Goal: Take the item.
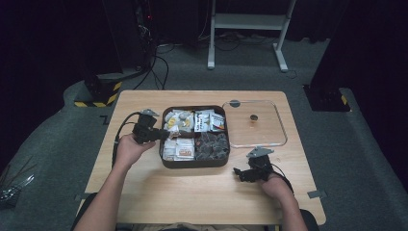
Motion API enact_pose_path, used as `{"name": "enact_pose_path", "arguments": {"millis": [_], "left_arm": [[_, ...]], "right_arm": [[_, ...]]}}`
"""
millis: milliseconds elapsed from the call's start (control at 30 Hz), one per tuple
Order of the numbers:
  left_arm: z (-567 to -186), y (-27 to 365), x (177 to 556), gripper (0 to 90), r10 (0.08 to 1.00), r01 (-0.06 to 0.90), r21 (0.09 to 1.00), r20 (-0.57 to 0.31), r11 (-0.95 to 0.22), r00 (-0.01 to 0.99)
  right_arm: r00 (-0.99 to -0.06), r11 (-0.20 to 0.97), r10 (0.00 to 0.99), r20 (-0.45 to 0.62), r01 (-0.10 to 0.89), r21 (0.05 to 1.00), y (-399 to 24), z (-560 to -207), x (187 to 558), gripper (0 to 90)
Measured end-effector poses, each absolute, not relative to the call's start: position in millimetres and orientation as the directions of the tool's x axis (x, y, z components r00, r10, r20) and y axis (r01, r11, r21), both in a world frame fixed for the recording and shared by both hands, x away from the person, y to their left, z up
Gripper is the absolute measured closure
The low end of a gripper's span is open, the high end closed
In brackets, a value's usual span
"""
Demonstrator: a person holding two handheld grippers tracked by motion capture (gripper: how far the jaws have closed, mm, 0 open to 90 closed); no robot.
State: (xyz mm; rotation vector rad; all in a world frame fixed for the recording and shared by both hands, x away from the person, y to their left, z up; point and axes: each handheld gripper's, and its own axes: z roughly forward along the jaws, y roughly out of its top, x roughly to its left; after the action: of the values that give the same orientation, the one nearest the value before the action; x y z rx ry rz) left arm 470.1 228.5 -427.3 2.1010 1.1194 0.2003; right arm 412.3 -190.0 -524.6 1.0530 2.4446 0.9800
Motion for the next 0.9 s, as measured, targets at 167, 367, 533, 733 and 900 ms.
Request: {"name": "enact_pose_path", "arguments": {"millis": [167, 367, 533, 733, 900], "left_arm": [[-425, 238, 468, 83.5, 0.784, 0.656, 0.679, -0.190, -0.330, 0.591], [-424, 250, 464, 83.5, 0.799, 0.661, 0.684, -0.190, -0.308, 0.570], [-423, 260, 462, 83.5, 0.814, 0.666, 0.687, -0.188, -0.292, 0.550], [-422, 272, 459, 83.5, 0.831, 0.672, 0.690, -0.187, -0.269, 0.524], [-423, 280, 457, 83.5, 0.843, 0.681, 0.687, -0.188, -0.254, 0.504]], "right_arm": [[-0.687, 0.499, 0.726, -0.006, 0.521, 0.693, -190, -525, 414, 7.8], [-0.688, 0.499, 0.726, -0.004, 0.522, 0.692, -189, -525, 416, 7.8], [-0.689, 0.499, 0.725, -0.004, 0.521, 0.692, -188, -525, 417, 7.8], [-0.692, 0.502, 0.722, -0.007, 0.517, 0.693, -188, -525, 419, 7.7], [-0.689, 0.500, 0.725, -0.006, 0.519, 0.693, -187, -525, 420, 7.7]]}}
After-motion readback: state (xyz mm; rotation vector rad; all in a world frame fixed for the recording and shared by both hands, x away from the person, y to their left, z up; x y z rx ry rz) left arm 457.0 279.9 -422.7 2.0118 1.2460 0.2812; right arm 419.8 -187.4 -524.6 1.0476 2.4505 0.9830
